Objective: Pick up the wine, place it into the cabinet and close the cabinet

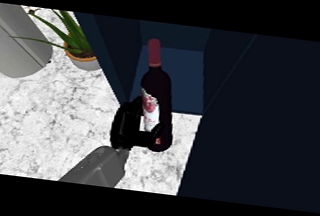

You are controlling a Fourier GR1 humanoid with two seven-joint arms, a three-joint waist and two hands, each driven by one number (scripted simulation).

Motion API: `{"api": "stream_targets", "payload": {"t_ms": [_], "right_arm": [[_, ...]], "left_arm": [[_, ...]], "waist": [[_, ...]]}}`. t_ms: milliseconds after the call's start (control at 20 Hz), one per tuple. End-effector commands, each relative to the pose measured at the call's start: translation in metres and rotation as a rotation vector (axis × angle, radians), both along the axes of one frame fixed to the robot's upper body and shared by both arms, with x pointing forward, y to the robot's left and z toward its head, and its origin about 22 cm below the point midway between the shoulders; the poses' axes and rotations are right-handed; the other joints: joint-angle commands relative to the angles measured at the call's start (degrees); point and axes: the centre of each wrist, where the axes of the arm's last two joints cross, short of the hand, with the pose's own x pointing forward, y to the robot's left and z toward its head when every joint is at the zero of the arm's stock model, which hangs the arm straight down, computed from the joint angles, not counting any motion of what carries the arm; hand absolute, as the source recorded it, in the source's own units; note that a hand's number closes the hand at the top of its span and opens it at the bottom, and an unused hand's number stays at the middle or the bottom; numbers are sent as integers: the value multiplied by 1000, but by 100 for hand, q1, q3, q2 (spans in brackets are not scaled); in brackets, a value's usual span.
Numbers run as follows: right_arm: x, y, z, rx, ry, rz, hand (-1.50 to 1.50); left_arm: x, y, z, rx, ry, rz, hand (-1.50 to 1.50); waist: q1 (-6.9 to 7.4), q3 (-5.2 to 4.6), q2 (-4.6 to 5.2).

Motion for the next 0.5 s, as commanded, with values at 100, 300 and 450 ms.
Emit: {"api": "stream_targets", "payload": {"t_ms": [100, 300, 450], "right_arm": [[-6, 8, 5, 18, -1, -3, -150], [-9, -11, 7, 21, 7, 1, -150], [7, -1, -8, 3, -3, 18, -150]], "left_arm": [[37, -7, 23, 21, -24, -3, 150], [46, 10, 9, 4, 12, 45, 150], [72, 4, 31, -2, 24, 62, 150]], "waist": [[-10, -1, 0], [-45, -1, 10], [-81, -2, 27]]}}
